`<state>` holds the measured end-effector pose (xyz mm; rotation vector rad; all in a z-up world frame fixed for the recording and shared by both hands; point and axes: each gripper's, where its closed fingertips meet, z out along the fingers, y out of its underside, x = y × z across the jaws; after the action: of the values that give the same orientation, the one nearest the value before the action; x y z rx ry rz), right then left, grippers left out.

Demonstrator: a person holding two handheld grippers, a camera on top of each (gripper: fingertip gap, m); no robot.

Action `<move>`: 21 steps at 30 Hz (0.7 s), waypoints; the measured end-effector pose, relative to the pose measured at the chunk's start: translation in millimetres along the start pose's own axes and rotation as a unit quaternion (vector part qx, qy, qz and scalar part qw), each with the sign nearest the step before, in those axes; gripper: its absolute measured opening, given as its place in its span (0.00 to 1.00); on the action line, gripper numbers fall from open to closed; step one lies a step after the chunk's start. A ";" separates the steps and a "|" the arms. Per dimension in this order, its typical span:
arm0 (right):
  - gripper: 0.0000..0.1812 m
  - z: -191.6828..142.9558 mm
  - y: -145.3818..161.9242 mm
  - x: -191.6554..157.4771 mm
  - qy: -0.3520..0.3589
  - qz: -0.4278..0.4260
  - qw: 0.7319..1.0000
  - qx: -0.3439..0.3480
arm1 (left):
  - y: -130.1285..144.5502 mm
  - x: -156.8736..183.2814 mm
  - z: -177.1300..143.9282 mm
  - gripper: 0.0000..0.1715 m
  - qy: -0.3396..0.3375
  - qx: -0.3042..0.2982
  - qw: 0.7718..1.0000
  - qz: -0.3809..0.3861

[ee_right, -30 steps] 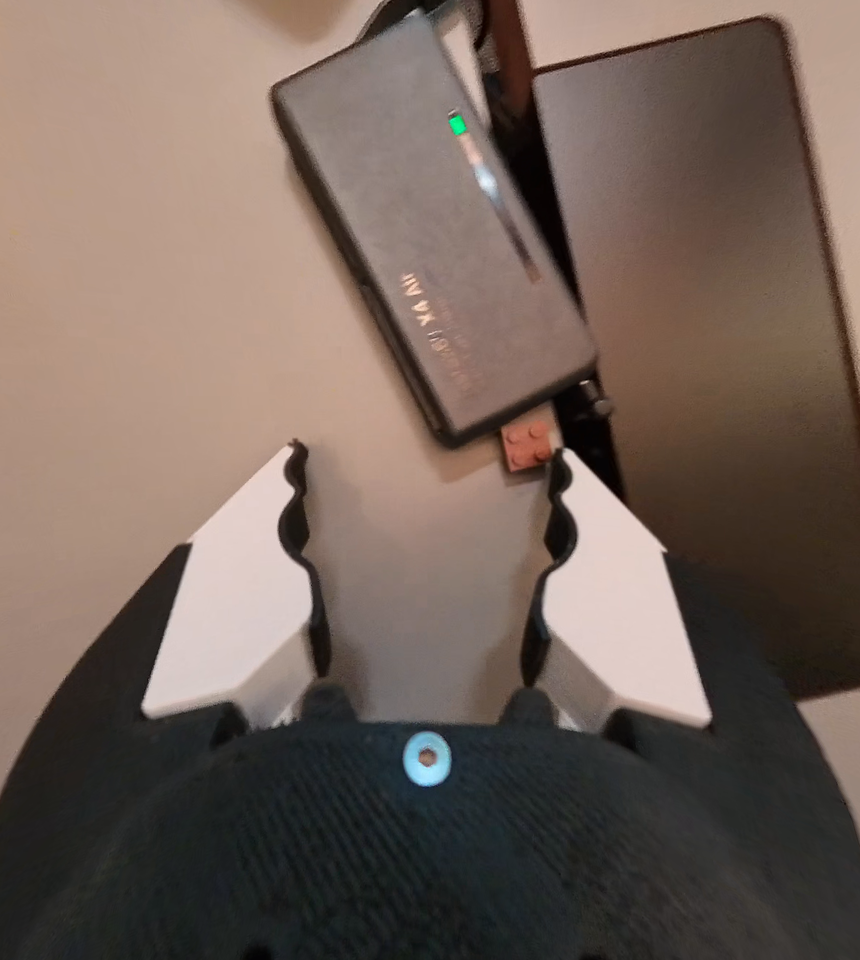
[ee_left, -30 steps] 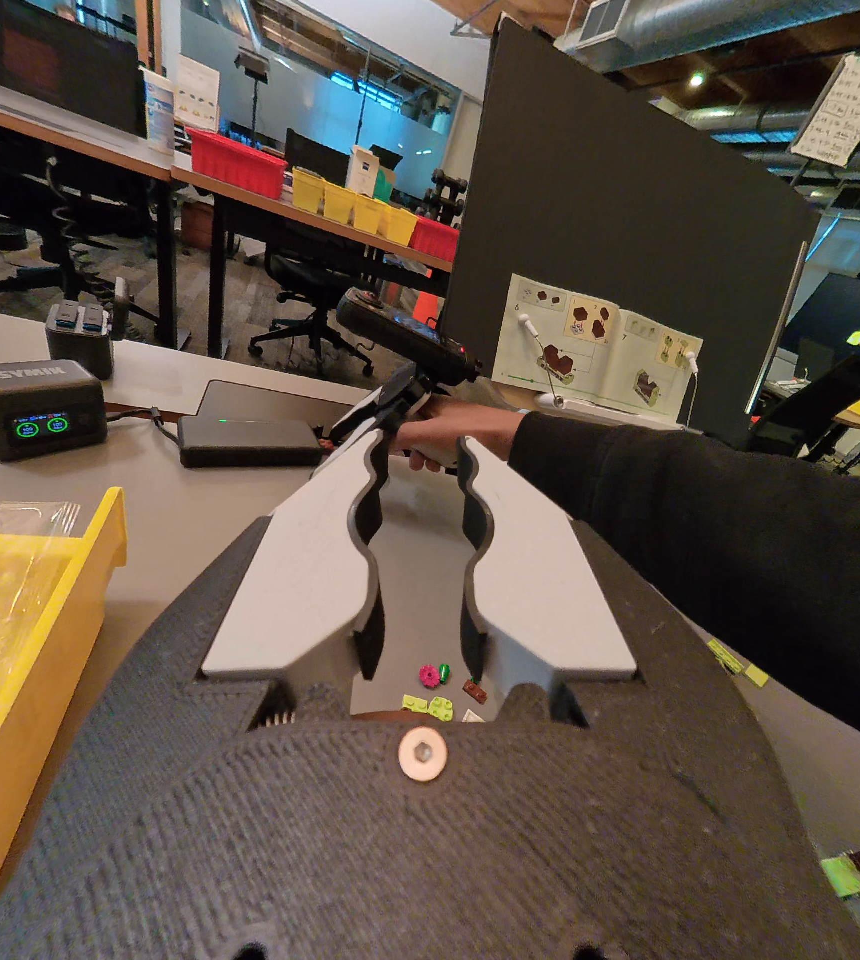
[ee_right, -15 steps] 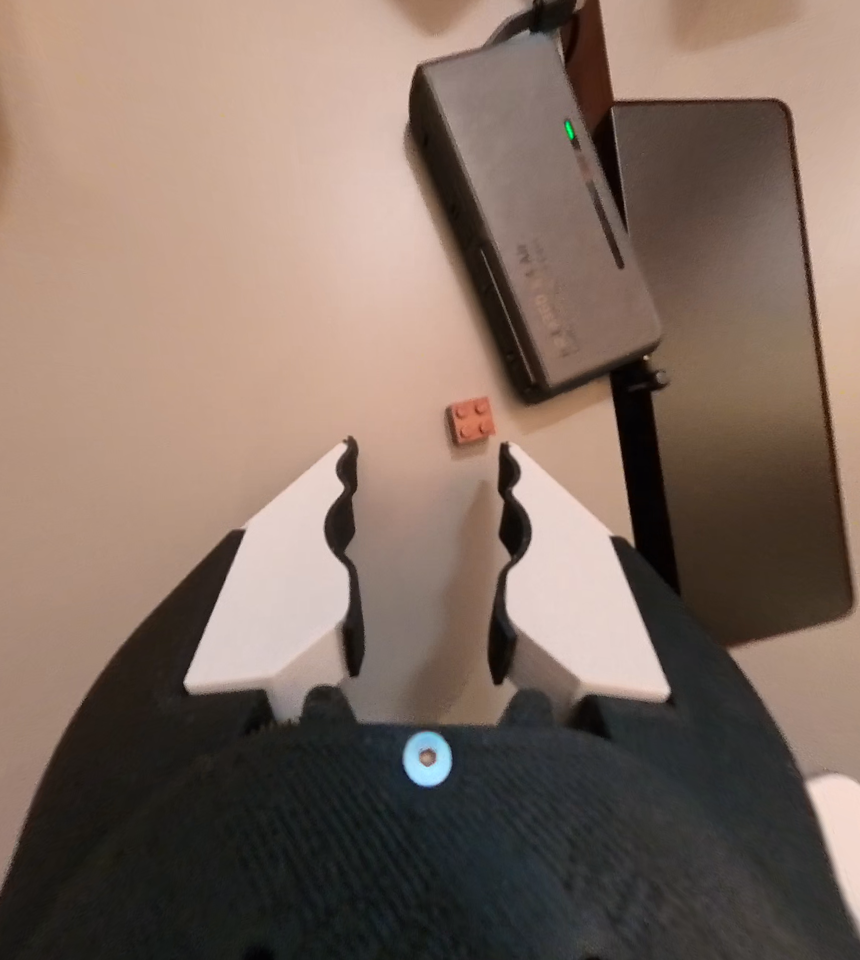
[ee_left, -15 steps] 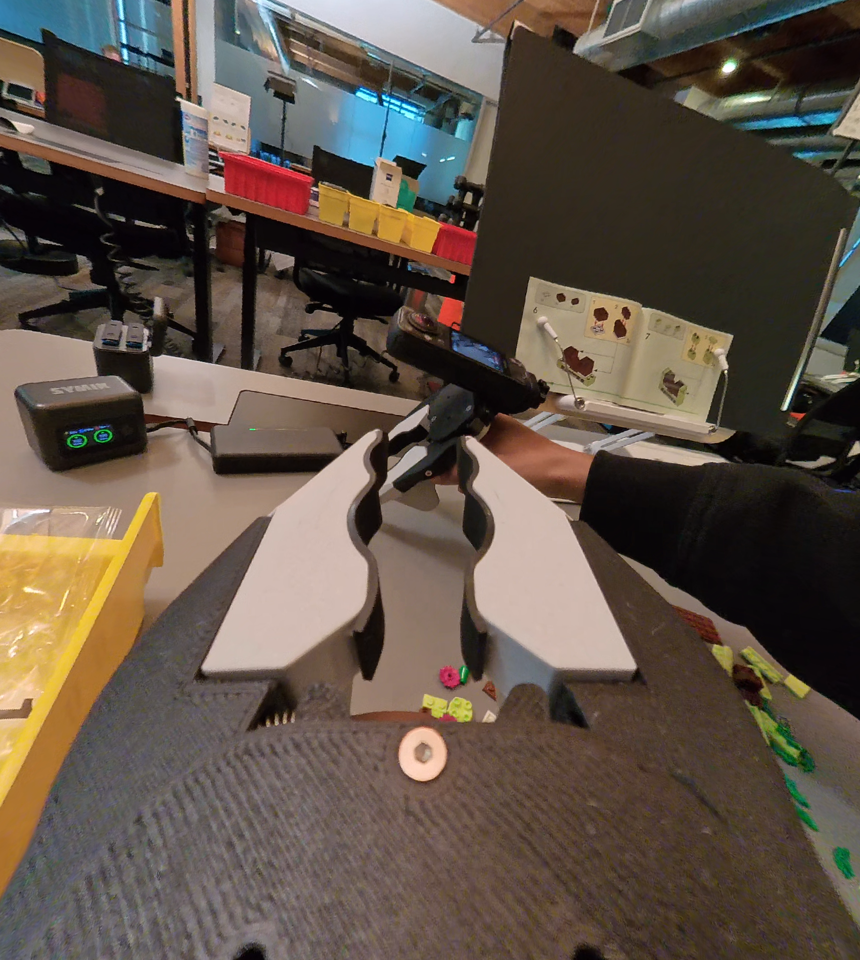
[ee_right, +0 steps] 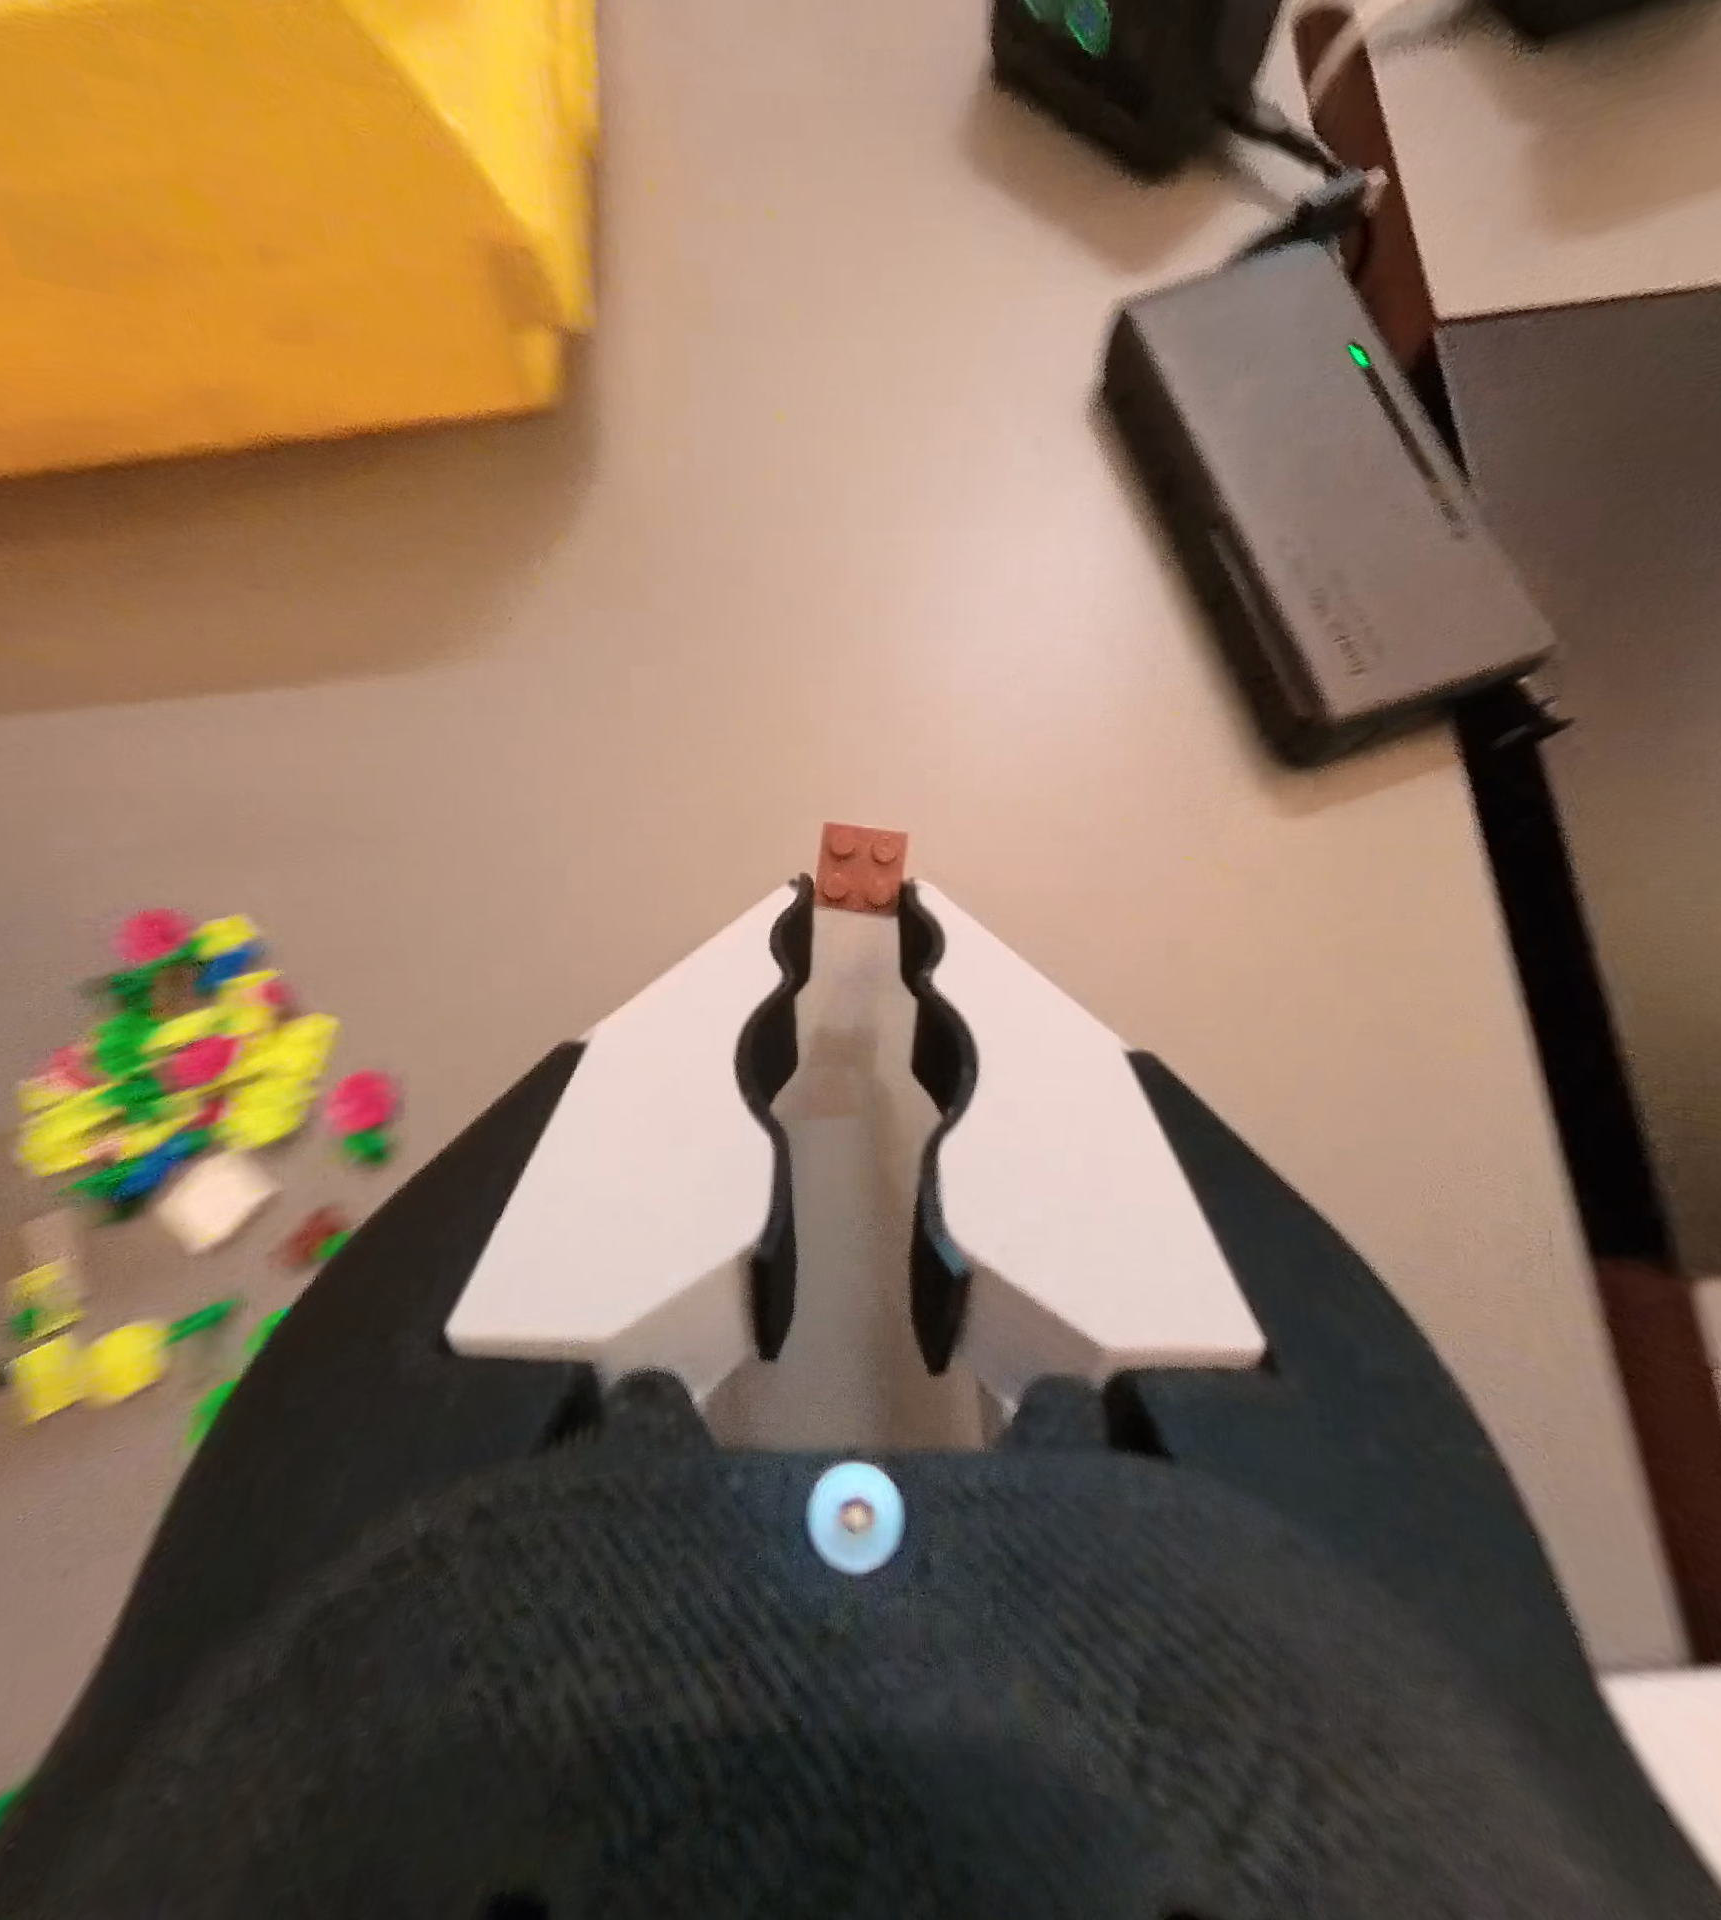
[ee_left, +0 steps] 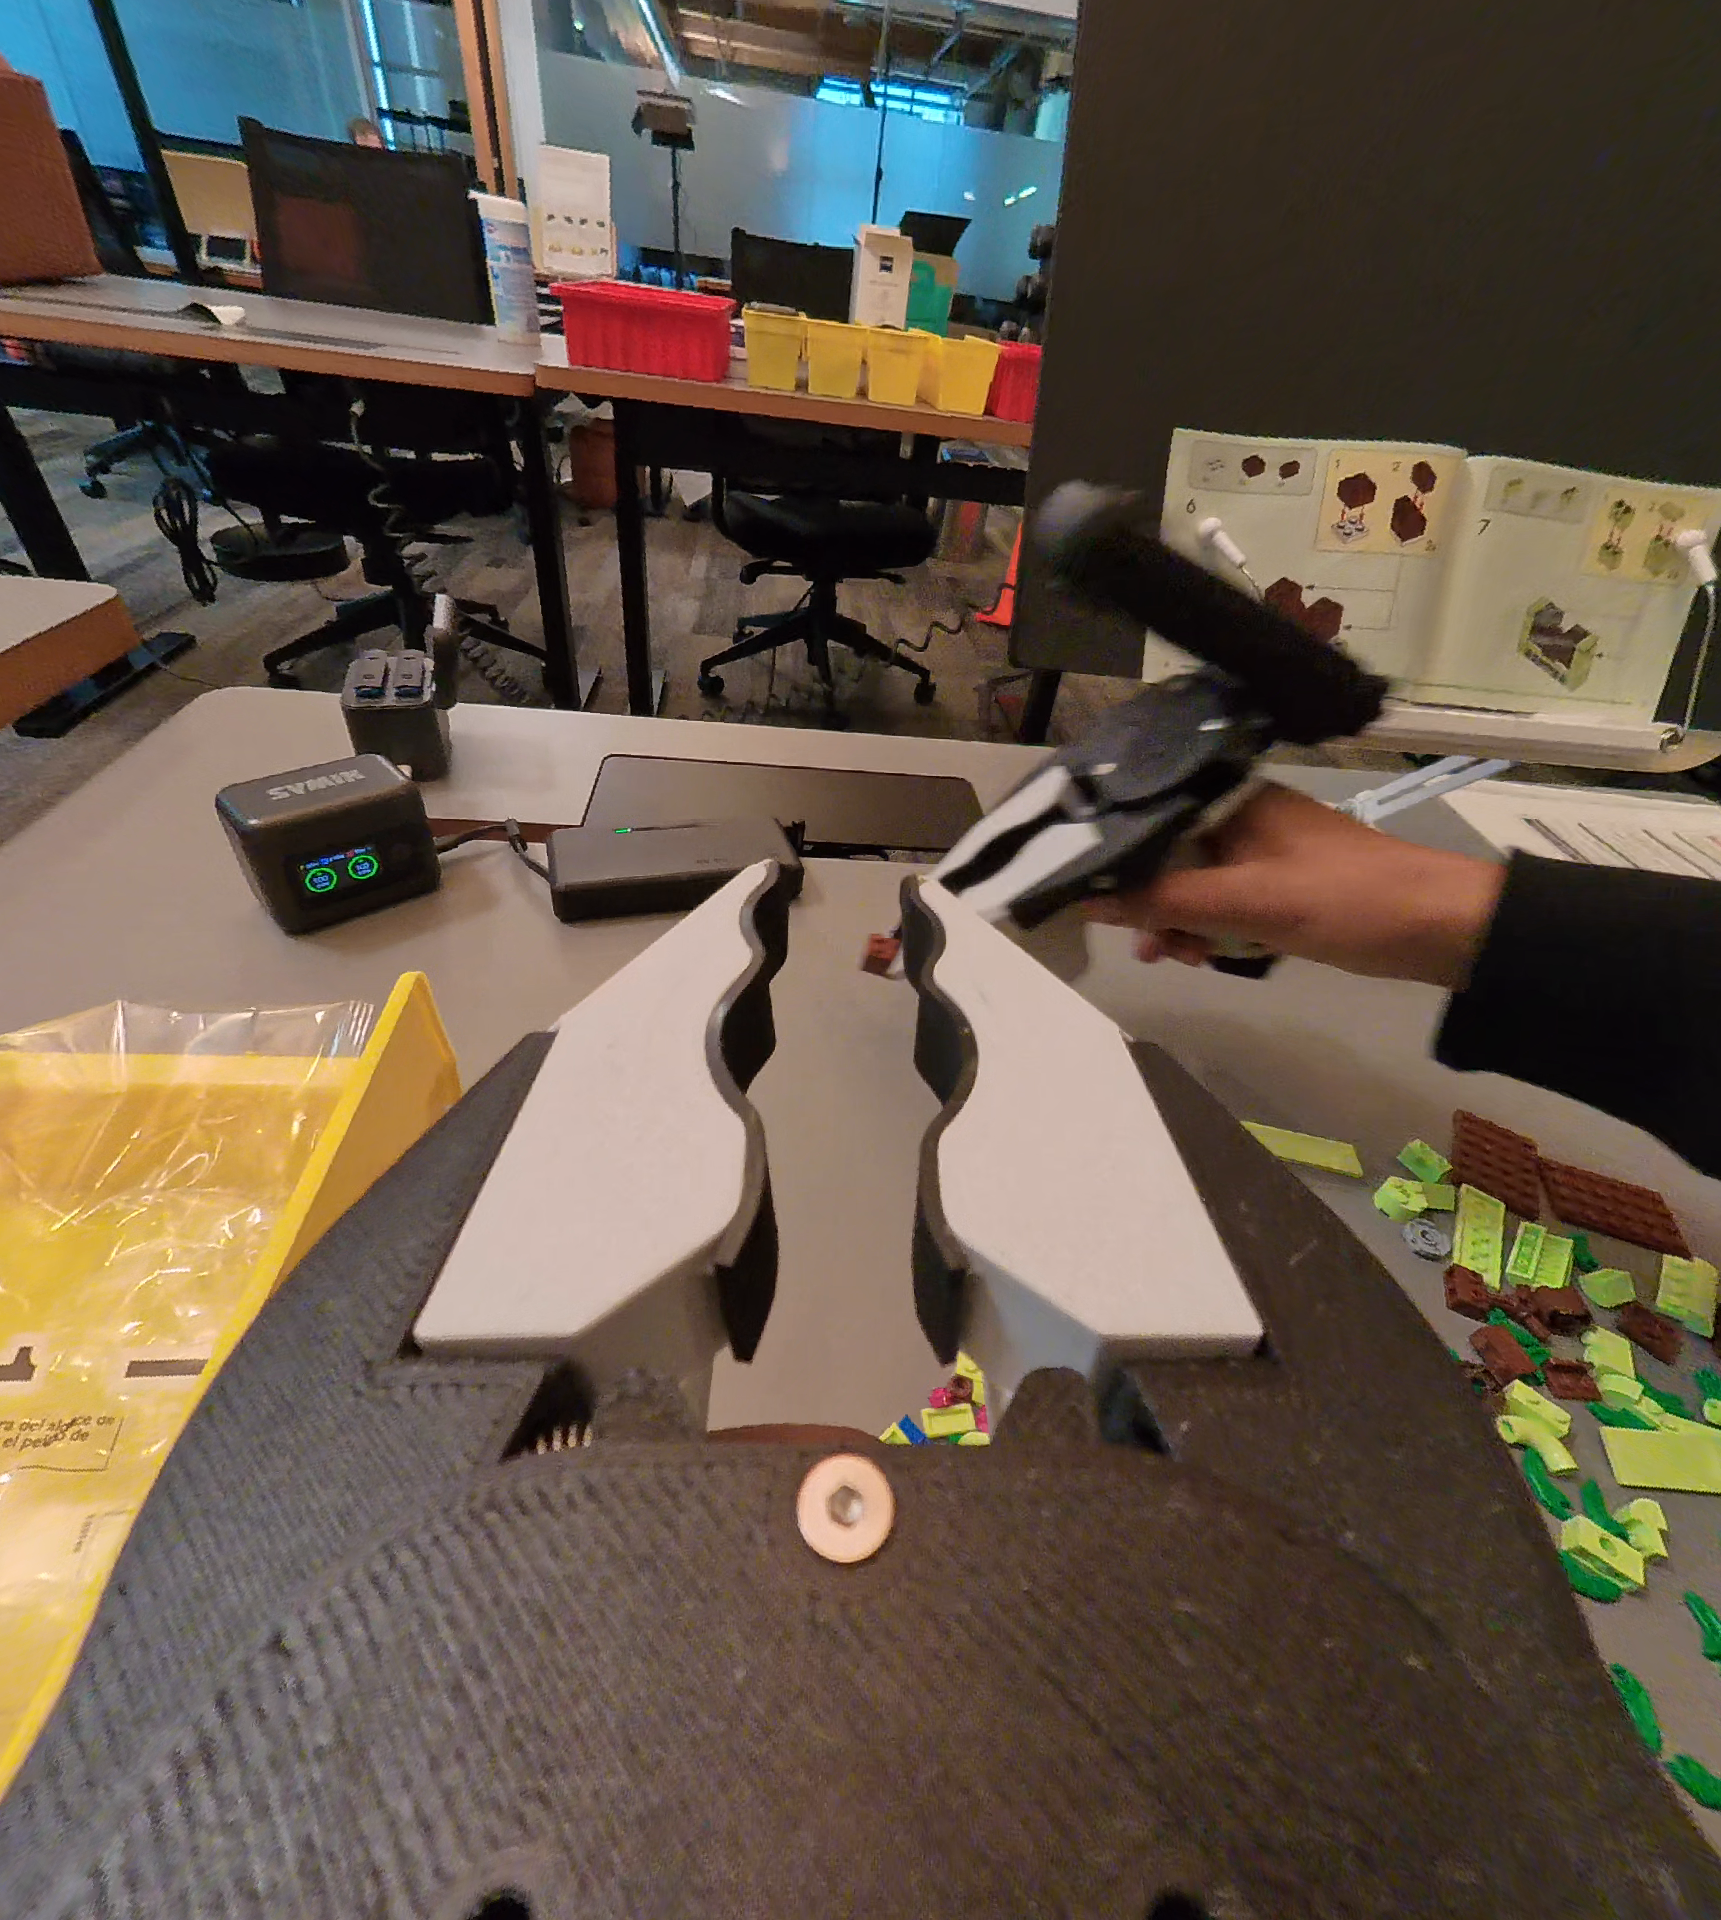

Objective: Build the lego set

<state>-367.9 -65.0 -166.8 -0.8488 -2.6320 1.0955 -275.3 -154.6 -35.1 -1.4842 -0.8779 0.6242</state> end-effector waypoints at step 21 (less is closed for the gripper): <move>0.08 -267.6 356.5 -291.3 0.172 0.164 0.965 -0.110 | 27.6 218.0 0.2 0.20 0.458 -0.067 0.877 -0.132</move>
<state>124.4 134.4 -204.7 -1.4200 -2.3978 0.6416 -147.8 24.4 -37.3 -1.5092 -0.3517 -0.3640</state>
